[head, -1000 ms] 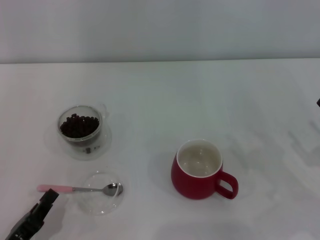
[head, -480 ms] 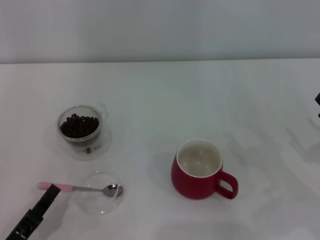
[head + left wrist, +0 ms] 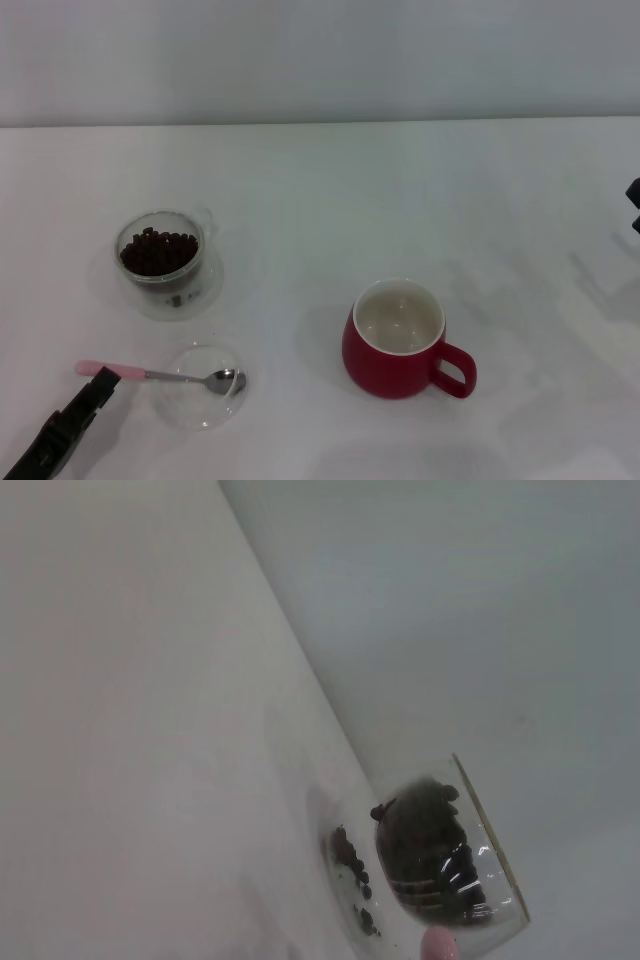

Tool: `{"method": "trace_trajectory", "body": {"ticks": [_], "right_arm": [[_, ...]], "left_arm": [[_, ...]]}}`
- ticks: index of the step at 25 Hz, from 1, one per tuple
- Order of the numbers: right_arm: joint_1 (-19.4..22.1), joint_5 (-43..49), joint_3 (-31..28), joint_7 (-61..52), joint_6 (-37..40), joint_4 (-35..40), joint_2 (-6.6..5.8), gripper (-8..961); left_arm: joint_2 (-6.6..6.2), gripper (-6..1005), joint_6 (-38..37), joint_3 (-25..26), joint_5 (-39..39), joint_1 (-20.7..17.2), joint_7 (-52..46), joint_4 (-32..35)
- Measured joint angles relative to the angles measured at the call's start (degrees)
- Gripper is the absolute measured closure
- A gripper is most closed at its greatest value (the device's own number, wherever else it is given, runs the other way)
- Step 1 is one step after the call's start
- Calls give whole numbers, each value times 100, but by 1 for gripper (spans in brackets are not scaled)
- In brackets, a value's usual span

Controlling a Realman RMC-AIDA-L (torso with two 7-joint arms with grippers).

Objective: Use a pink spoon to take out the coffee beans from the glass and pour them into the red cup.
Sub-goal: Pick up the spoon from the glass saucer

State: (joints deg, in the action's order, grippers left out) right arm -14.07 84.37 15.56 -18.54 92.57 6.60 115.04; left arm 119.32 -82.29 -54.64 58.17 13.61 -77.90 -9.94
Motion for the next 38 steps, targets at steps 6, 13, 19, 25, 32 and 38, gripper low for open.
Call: {"method": "trace_trajectory", "body": {"ticks": [6,13,19,25,32,38], "right_arm": [[-19,0,0,0,-16,0,0,258],[-69,-12,0,0,-59,-25,0,257],[-74,-34,0,0,-66,-47,0,257],[-80,-45,0,0,-66,-89,7,257],[-93,-48,-1,0,-57,-125,9,257],[-98,-53,-30,-4,-29,-132,9,258]], "left_arm": [[-7,673,15,-2,-19,10,-81,66],[-25,673,89,-11,-22,19,-193,264],[-29,674,226,-12,-20,20,-343,366],[-43,677,315,-67,7,31,-557,515],[-53,683,347,-173,10,64,-629,638],[-50,697,391,-178,3,75,-646,693]]}}
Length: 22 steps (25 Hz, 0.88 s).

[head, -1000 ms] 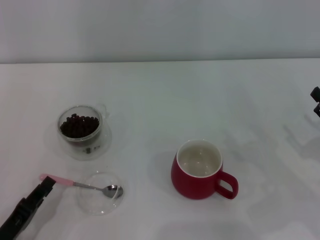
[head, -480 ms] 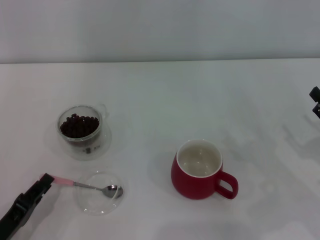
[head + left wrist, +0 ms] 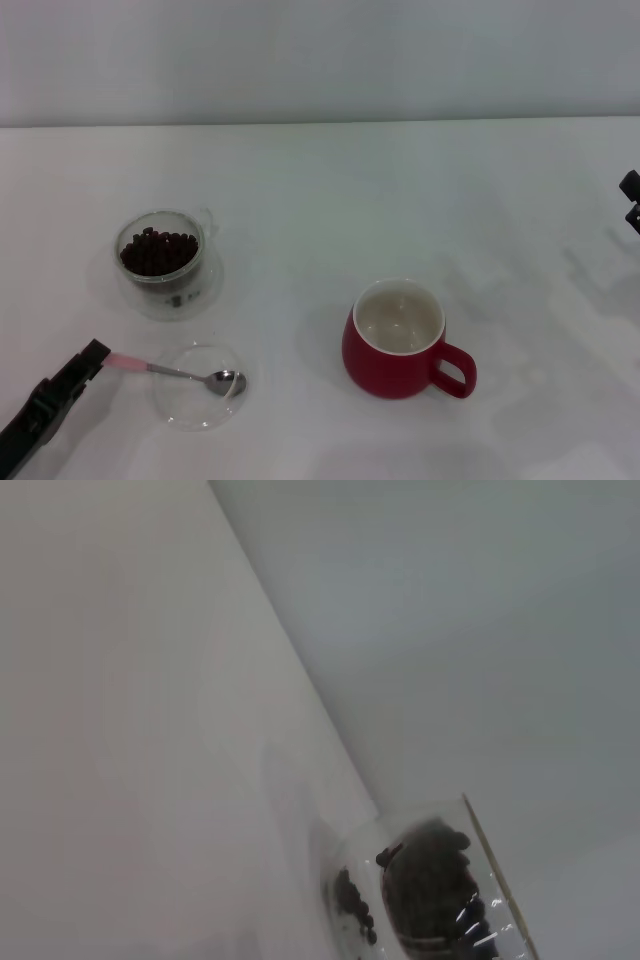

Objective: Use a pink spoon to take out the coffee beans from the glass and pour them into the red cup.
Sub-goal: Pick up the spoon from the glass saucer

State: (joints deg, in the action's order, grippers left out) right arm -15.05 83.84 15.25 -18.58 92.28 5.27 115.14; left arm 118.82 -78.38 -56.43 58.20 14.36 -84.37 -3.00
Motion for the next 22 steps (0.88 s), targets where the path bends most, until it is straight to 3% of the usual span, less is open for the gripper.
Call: {"method": "trace_trajectory", "body": {"ticks": [22], "right_arm": [[-28,0,-32,-1,33,-54,9,258]], "left_arm": [[-9,746,335,-120,-26,220,-213,51]]}}
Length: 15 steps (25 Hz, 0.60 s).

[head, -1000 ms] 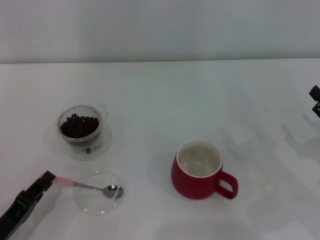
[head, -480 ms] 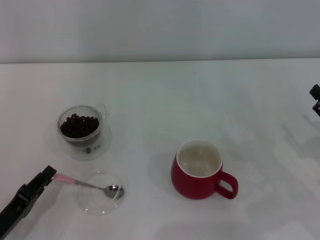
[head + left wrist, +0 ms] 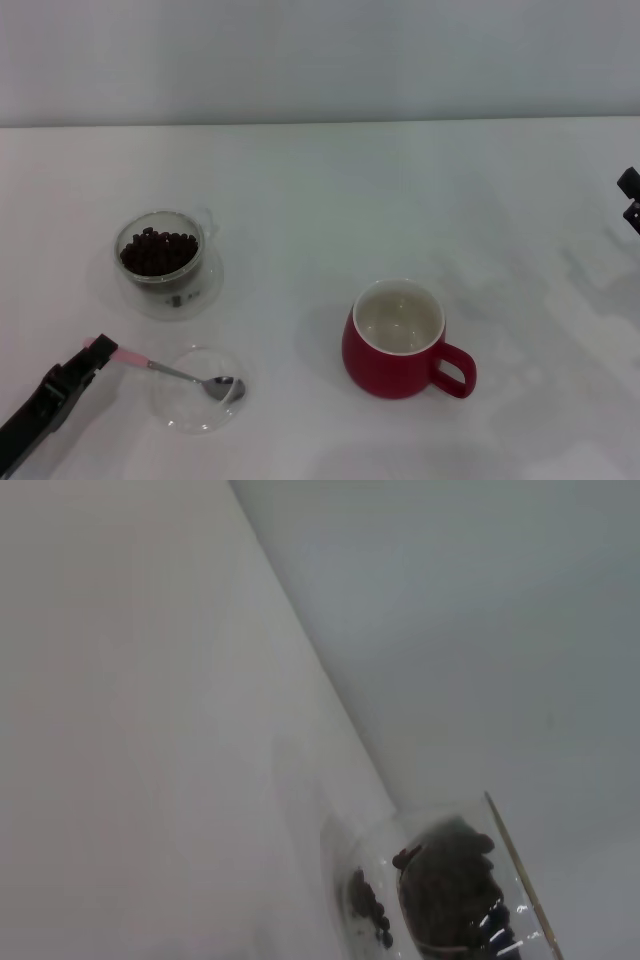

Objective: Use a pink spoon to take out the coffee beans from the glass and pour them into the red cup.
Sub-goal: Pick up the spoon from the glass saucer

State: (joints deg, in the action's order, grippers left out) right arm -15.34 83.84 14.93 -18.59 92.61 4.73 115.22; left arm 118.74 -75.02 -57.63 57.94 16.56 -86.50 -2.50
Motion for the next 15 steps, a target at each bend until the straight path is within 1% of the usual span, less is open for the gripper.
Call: {"method": "trace_trajectory", "body": {"ticks": [3,6,11,15], "right_arm": [[-4,0,0,1,3,1,0,258],[-5,0,0,2,3,2,0,257],[-5,0,0,0,3,10,-5,257],[-5,0,1,5,3,7,-10,258]], "left_arm": [[10,870,20,13,-12,-27,49,89],[35,871,21,18,-14,-71,158,213],[30,871,-37,41,-38,-106,415,321],[23,871,-239,42,-38,-268,660,582]]}}
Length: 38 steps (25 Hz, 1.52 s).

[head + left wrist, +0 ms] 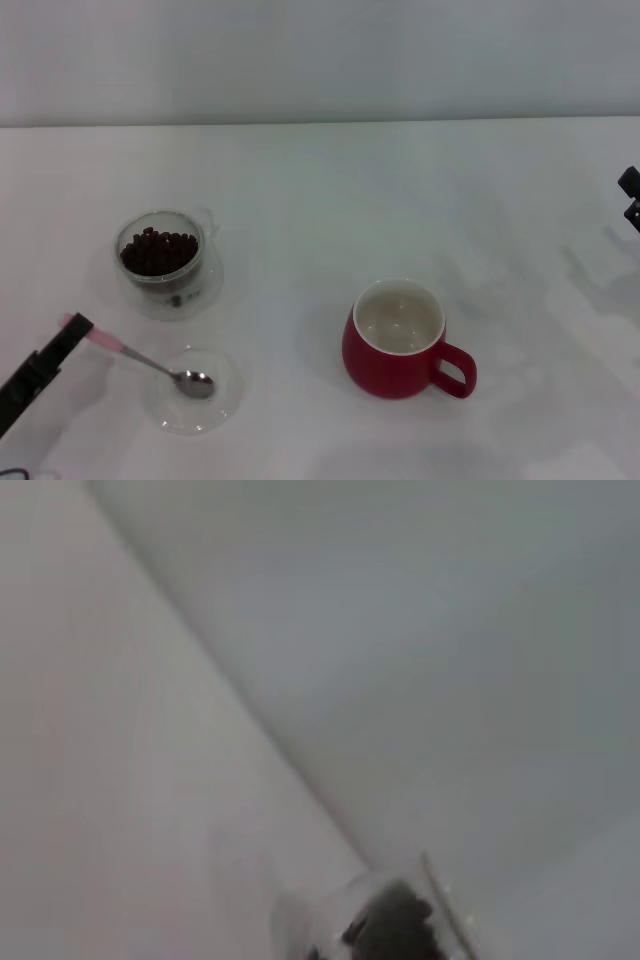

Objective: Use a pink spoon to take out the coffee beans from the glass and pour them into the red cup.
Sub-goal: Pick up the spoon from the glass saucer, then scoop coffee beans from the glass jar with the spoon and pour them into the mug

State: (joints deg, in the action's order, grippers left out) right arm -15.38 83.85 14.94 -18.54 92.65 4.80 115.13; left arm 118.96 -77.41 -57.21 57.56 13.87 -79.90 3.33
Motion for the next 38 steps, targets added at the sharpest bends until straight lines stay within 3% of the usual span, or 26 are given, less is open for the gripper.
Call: {"method": "trace_trajectory", "body": {"ticks": [9,12,21,26,28,30,33,34,38], "right_arm": [[-7,0,8,0,0,-2,0,259],[5,0,18,0,26,10,0,260],[-13,0,37,16,48,-5,1,262],[-30,0,36,17,57,-15,9,263],[-34,0,27,17,58,-31,10,264],[-57,0,11,18,61,-69,9,265],[-105,-1,-3,16,66,-149,10,268],[-116,-2,-5,16,68,-174,10,268],[-177,-6,-9,17,74,-284,9,269]], "left_arm": [[-35,872,-483,-32,43,-279,239,694],[-107,871,-708,-43,90,-380,223,1058],[-522,872,-1001,-56,493,-233,-398,1774],[-827,872,-1003,-43,767,-21,-913,2202],[-884,872,-995,-33,785,16,-970,2270],[-1074,872,-932,-13,809,142,-1127,2447],[-1198,872,-872,-9,811,232,-1229,2503],[-1347,872,-668,-6,857,379,-1375,2542],[-1503,871,-216,-4,1145,695,-1578,2604]]}}
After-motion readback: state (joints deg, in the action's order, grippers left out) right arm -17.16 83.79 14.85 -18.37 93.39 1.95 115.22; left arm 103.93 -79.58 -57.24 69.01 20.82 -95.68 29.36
